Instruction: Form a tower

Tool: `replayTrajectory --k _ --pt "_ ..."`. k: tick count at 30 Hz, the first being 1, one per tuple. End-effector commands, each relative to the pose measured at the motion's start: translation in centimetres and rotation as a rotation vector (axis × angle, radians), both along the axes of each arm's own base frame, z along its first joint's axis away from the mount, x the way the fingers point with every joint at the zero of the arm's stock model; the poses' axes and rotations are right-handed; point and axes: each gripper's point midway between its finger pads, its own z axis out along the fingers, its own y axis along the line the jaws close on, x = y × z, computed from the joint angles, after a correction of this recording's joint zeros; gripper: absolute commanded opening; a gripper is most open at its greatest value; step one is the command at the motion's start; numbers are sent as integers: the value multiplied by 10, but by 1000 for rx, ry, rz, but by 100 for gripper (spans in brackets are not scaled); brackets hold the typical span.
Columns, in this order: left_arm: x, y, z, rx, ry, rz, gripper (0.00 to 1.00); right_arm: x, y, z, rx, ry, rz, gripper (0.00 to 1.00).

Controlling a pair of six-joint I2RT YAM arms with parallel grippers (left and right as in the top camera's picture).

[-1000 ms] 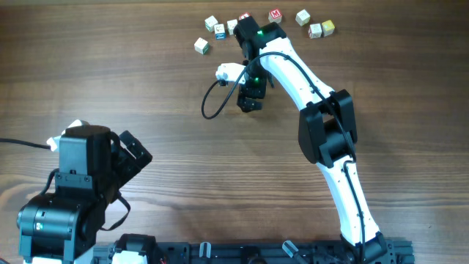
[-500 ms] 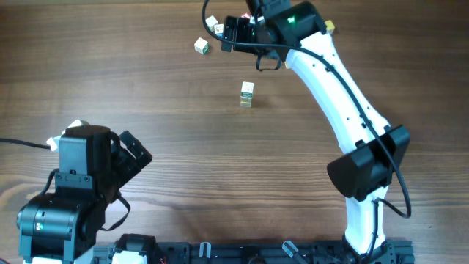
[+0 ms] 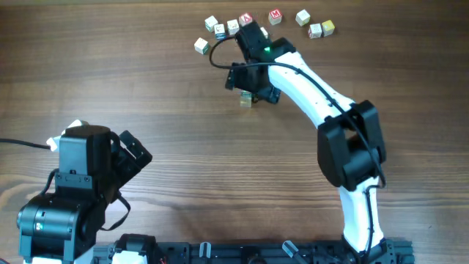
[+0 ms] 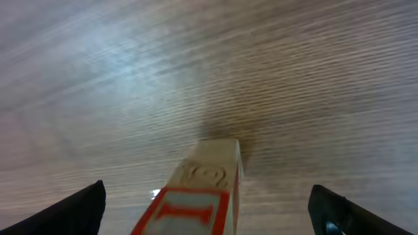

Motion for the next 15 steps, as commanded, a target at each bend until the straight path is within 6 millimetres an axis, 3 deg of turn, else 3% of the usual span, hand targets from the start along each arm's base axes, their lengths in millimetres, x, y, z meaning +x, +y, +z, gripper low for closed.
replayTrajectory --k 1,5,8,15 --pt "0 1 -1 -6 2 13 100 -8 7 -19 9 42 92 99" --pt "0 1 -1 -6 2 12 100 -9 6 -30 -2 61 94 99" --pt "0 1 -1 -6 3 12 100 -13 5 -41 -17 83 113 92" --pt "0 1 -1 -6 2 12 100 -18 11 -41 -35 76 150 70"
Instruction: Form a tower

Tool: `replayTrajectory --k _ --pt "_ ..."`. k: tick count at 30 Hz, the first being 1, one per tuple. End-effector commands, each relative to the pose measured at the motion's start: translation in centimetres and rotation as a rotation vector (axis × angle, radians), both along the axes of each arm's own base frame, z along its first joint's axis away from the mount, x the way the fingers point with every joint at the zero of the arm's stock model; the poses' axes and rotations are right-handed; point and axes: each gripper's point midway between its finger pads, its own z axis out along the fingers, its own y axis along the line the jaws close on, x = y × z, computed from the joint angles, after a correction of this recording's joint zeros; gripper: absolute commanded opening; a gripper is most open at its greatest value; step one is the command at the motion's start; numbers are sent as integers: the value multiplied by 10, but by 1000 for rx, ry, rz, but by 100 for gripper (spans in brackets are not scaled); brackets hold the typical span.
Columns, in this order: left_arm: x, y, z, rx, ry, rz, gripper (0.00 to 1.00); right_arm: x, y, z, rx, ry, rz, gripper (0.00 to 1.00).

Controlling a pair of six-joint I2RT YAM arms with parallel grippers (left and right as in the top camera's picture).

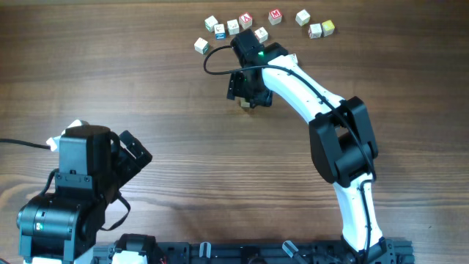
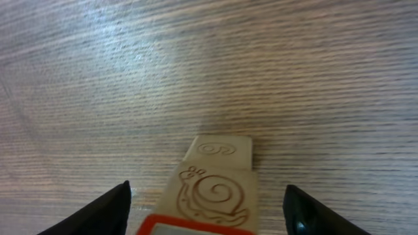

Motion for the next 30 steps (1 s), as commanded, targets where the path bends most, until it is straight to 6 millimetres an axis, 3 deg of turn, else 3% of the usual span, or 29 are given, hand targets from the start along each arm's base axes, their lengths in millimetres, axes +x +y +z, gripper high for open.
replayTrajectory --k 1,9,19,30 --pt "0 1 -1 -6 2 13 100 -6 0 -10 -23 16 37 67" --pt "0 1 -1 -6 2 13 100 -6 -9 -11 -72 6 63 61" --pt "0 1 -1 -6 2 13 100 -4 -11 -11 -85 -2 69 42" --pt "0 1 -1 -6 2 13 100 -4 -11 -11 -87 -5 88 34"
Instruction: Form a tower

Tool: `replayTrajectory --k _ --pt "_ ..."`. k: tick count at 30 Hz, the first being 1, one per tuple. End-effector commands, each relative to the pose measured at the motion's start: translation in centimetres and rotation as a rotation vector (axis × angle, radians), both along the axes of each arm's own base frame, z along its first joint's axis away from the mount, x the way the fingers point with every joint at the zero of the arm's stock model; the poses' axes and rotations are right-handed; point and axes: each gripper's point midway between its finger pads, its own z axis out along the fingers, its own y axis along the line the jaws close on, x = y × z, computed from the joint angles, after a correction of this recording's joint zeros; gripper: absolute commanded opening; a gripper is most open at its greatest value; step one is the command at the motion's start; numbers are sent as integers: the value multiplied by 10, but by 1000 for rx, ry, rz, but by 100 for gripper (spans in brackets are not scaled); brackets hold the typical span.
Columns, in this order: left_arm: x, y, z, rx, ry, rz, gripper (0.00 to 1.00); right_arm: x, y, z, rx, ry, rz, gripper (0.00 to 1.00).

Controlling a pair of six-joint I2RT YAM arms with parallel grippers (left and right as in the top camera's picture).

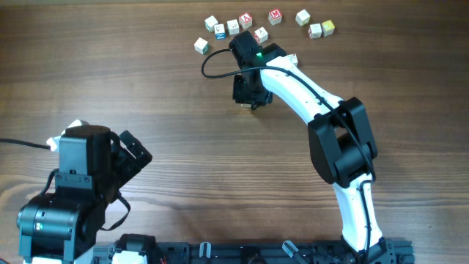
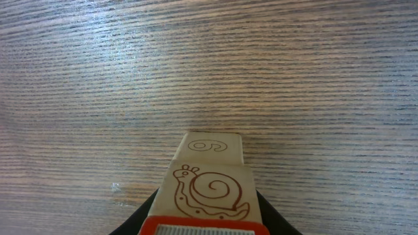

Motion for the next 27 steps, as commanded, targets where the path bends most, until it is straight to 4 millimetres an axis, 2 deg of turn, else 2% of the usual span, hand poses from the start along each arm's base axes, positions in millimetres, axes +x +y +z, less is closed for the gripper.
replayTrajectory --k 1,5,9,19,21,22,23,27 --pt "0 1 -1 -6 2 12 100 -2 -4 -9 -32 5 32 35" --pt "0 1 -1 -6 2 12 100 -1 -4 -9 -37 -2 71 34" --pt "0 1 -1 -6 2 12 100 -2 -4 -9 -39 -4 88 45" --pt "0 1 -1 -6 2 12 100 -1 5 -3 -37 -25 145 65" --pt "0 1 -1 -6 2 12 100 1 4 -1 -41 -32 149 66" --pt "0 1 -1 -6 2 13 100 1 1 -2 -58 -35 150 59" --pt "0 1 -1 -6 2 12 100 1 2 -2 -59 -37 158 58" --pt "0 1 -1 -6 2 12 100 6 -3 -1 -90 -62 167 59"
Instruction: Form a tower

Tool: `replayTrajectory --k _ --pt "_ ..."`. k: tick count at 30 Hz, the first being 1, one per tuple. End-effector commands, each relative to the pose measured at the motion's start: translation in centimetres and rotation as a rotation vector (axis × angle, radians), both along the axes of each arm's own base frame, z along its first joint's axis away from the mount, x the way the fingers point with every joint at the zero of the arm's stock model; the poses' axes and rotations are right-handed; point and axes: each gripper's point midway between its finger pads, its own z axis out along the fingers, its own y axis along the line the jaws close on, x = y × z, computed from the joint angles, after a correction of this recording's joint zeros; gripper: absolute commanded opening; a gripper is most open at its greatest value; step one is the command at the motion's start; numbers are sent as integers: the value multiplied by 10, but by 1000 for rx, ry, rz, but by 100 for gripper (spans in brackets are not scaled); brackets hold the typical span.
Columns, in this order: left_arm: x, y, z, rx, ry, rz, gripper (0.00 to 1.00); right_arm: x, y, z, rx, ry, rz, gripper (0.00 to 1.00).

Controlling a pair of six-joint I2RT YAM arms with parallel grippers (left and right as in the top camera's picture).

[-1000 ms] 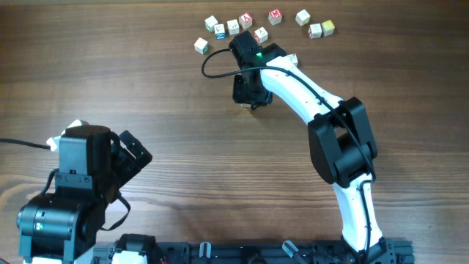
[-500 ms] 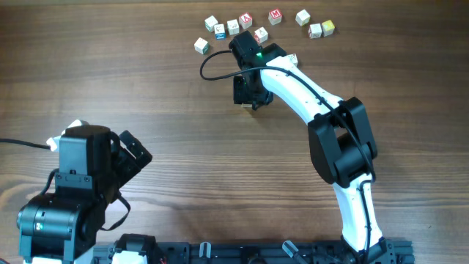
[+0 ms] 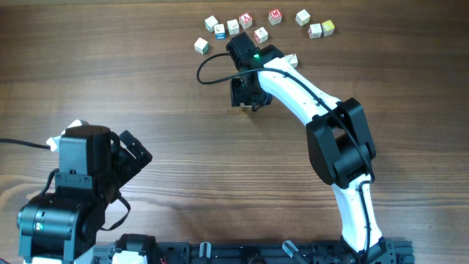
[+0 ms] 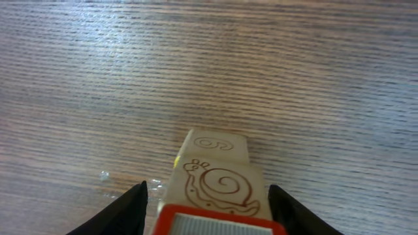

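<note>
In the right wrist view a tower of three wooden blocks stands on the table. A block with a carved digit (image 4: 214, 143) is lowest, a snail block (image 4: 219, 186) sits on it, and a red-framed block (image 4: 219, 225) is on top. My right gripper (image 4: 207, 188) is open, straddling the tower, its dark fingers (image 4: 127, 209) a little off each side. Overhead, the right gripper (image 3: 245, 89) covers the tower, of which only a sliver (image 3: 246, 107) shows. My left gripper (image 3: 135, 155) rests far off at the lower left, holding nothing that I can see.
Several loose letter blocks lie in a row at the table's far edge, from a pale block (image 3: 201, 45) to a yellow block (image 3: 327, 27), with a red M block (image 3: 275, 15) among them. One white block (image 3: 291, 60) lies beside the right arm. A black cable (image 3: 209, 67) loops left of the gripper.
My right gripper's fingers, which were pressed against the sides of the tower's upper blocks, now stand apart from them. The tower stays upright. The left arm has not moved.
At first my right gripper was wide open around the blocks, in a blurred view. Then its fingers stood closer around the three-block tower. Then they were tight against its sides, and now they are off it again.
</note>
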Motion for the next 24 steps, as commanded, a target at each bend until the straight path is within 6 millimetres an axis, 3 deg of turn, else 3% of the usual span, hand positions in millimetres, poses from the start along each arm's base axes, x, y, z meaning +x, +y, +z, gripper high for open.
replayTrajectory --k 1,9,14,20,24 --pt "0 1 -1 -6 2 12 100 7 -3 -1 -37 -29 16 59" --pt "0 1 -1 -6 2 12 100 4 -1 -1 -23 -17 18 55" --pt "0 1 -1 -6 2 12 100 15 -2 28 -12 -36 4 68" --pt "0 1 -1 -6 2 12 100 12 -3 24 43 19 13 71" --pt "0 1 -1 -6 2 12 100 14 -2 6 73 57 5 69"
